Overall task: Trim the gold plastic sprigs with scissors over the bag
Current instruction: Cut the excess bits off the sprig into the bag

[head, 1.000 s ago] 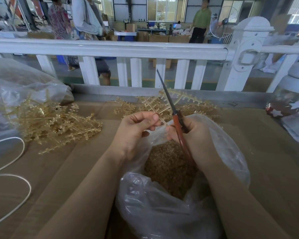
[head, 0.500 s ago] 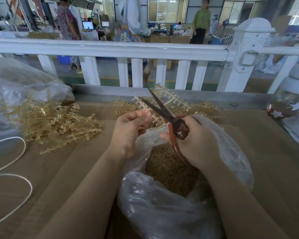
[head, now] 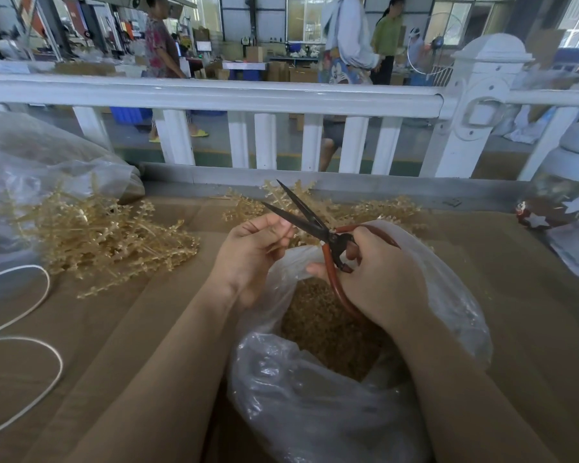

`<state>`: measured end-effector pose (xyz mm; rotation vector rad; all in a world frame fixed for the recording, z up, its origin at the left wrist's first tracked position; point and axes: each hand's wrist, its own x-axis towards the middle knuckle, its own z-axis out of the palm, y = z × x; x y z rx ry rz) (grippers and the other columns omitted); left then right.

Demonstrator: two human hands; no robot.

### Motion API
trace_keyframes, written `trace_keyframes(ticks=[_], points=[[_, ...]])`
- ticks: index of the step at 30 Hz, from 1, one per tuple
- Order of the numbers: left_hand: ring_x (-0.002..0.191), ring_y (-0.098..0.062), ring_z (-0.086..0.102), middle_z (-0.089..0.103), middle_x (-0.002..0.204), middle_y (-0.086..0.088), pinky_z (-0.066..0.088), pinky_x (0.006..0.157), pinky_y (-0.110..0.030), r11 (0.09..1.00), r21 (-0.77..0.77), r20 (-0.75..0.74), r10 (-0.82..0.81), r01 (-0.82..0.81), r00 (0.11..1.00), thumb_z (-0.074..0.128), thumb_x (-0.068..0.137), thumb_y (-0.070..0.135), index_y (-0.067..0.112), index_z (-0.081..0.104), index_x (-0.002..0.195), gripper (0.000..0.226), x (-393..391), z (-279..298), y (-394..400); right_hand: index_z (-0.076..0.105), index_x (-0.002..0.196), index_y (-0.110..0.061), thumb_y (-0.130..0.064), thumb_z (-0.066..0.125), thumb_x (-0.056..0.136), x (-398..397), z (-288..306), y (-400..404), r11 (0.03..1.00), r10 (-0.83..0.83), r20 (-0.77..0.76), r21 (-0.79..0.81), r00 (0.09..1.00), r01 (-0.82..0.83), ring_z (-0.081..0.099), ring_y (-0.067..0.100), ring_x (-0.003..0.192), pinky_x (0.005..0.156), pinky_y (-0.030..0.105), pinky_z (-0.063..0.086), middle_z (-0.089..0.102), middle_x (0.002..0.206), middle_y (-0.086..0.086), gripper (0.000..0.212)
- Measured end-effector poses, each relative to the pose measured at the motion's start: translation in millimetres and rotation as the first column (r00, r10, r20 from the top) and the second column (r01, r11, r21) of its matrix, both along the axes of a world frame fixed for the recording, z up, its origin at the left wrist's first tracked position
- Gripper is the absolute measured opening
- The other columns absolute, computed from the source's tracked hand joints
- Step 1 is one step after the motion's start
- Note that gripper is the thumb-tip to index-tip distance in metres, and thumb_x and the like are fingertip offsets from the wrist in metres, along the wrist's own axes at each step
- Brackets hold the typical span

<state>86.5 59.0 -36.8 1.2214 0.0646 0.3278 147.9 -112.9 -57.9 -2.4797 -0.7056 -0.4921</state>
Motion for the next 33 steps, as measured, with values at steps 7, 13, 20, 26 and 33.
trace_keyframes(ticks=[7, 13, 20, 26, 33], points=[[0.064, -0.006, 0.047, 0.059, 0.068, 0.004, 0.038, 0.068, -0.022, 0.998, -0.055, -0.005, -0.024, 0.024, 1.000, 0.066, 0.078, 0.018, 0.019, 0.072, 0.065, 0.015, -0.7, 1.6, 2.3, 0.045, 0.087, -0.035, -0.100, 0.025, 0.055, 0.4, 2.1, -0.4, 1.000, 0.012, 0.005, 0.010, 1.000, -0.012, 0.040, -0.007, 0.064, 0.056, 0.009, 0.028, 0.043, 0.072, -0.026, 0.075], [0.063, -0.006, 0.046, 0.059, 0.068, 0.006, 0.037, 0.067, -0.020, 0.995, -0.081, -0.011, -0.053, 0.052, 0.999, 0.066, 0.079, 0.020, 0.020, 0.073, 0.065, 0.015, 0.0, 0.5, 3.9, 0.039, 0.069, -0.035, -0.100, 0.023, 0.059, -3.2, 3.0, -0.7, 1.000, -0.024, 0.094, -0.016, 0.995, 0.026, 0.042, -0.002, 0.053, 0.049, 0.015, 0.031, 0.043, 0.059, -0.021, 0.068], [0.063, -0.005, 0.050, 0.061, 0.070, 0.005, 0.039, 0.066, -0.020, 0.993, -0.104, -0.007, -0.062, 0.061, 0.998, 0.067, 0.080, 0.020, 0.018, 0.069, 0.069, 0.012, 1.7, -2.1, 7.9, 0.025, 0.061, -0.033, -0.092, 0.040, 0.068, -8.5, 3.7, -0.9, 0.999, -0.031, 0.214, 0.048, 0.976, 0.021, 0.031, 0.000, 0.042, 0.043, 0.016, 0.022, 0.031, 0.049, -0.016, 0.062], [0.062, -0.005, 0.050, 0.061, 0.070, 0.005, 0.040, 0.065, -0.019, 0.993, -0.102, -0.010, -0.052, 0.051, 0.999, 0.067, 0.081, 0.019, 0.017, 0.069, 0.072, 0.010, 2.0, -3.0, 7.4, 0.027, 0.059, -0.031, -0.091, 0.040, 0.070, -7.7, 1.7, -0.5, 0.997, -0.012, 0.215, 0.072, 0.977, -0.004, 0.031, 0.001, 0.042, 0.044, 0.015, 0.024, 0.031, 0.049, -0.016, 0.062], [0.063, -0.005, 0.051, 0.062, 0.071, 0.006, 0.039, 0.066, -0.021, 0.994, -0.093, -0.019, -0.050, 0.048, 0.999, 0.070, 0.079, 0.022, 0.021, 0.070, 0.070, 0.009, 4.0, -4.8, 8.6, 0.046, 0.072, -0.034, -0.100, 0.018, 0.065, -0.5, -3.6, 1.5, 0.998, -0.020, 0.149, 0.064, 0.989, 0.010, 0.043, -0.003, 0.051, 0.052, 0.015, 0.042, 0.044, 0.059, -0.024, 0.073]])
